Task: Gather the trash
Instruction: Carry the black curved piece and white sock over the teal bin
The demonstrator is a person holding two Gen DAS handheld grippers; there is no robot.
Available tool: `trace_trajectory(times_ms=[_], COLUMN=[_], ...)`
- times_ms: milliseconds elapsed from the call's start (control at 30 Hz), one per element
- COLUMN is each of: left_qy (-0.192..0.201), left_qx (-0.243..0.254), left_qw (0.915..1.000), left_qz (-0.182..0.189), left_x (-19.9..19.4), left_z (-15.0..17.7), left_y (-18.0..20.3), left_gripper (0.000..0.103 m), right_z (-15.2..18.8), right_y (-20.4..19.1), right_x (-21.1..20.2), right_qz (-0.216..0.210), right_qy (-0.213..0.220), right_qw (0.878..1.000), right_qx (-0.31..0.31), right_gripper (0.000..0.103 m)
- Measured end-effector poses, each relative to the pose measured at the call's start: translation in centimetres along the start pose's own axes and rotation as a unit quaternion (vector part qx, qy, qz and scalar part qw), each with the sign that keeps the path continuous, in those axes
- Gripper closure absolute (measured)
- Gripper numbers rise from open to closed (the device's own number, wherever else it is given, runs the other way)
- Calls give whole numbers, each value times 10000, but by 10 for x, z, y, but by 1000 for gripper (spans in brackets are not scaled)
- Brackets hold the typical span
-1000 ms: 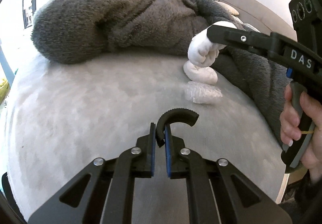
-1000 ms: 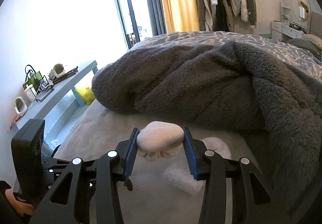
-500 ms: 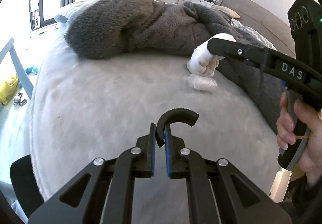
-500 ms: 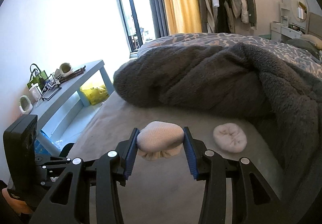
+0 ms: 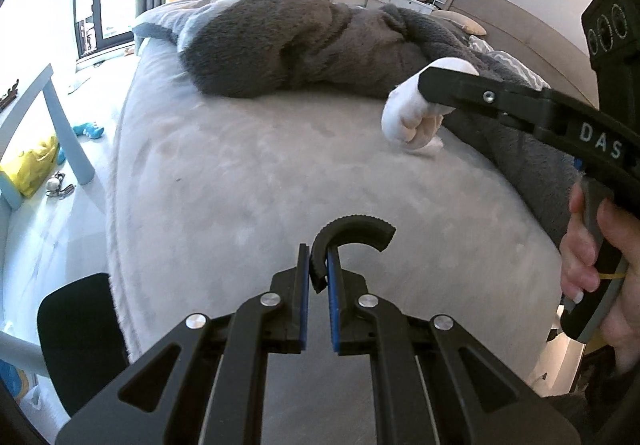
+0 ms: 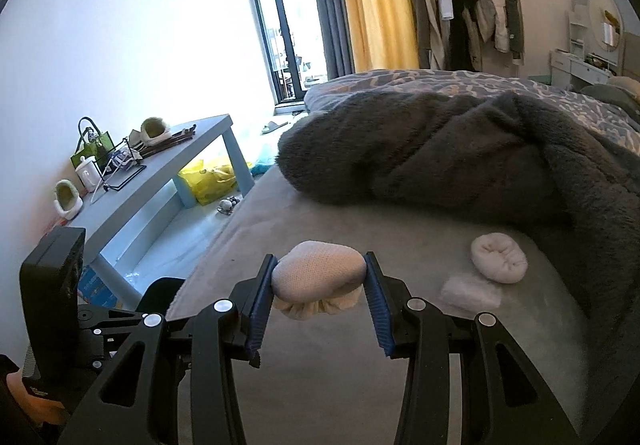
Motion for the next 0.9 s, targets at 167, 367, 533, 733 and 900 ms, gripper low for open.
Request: trace_trajectory(times_ms=[167, 367, 533, 733, 900], left_qy=[36, 106, 119, 128, 165], left_qx=[-60, -162, -226, -313, -488], left_qw=[9999, 9995, 9990, 9981, 9964], left_qz=[-109, -246, -366, -515, -675], left_x=[-9, -20, -27, -37, -49], left_z=[2, 4, 7, 12, 16], left_y=[-18, -44, -64, -89, -117], left_gripper=[94, 94, 94, 94, 94], right_z=[-1, -4, -7, -9, -11], right_y=[-13, -34, -52, -76, -100], right_x=[4, 14, 25, 35, 47], right_qz=[-79, -197, -296, -441, -573], right_qy=[16, -12, -32, -49, -101], right_qw=[10000, 9998, 9994, 9987, 9978], right_qx=[12, -103, -151, -235, -312], right_gripper=[59, 59, 59, 59, 59])
Point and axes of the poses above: each gripper's, at about its wrist camera, not at the fingertips, and x roughly the way its jaws point, y to its right, z to its underside, the point moved 7 cm from there along x, roughly the way its jaws point, and after that the axes turned 5 degrees about y, right-handed, at the moved point
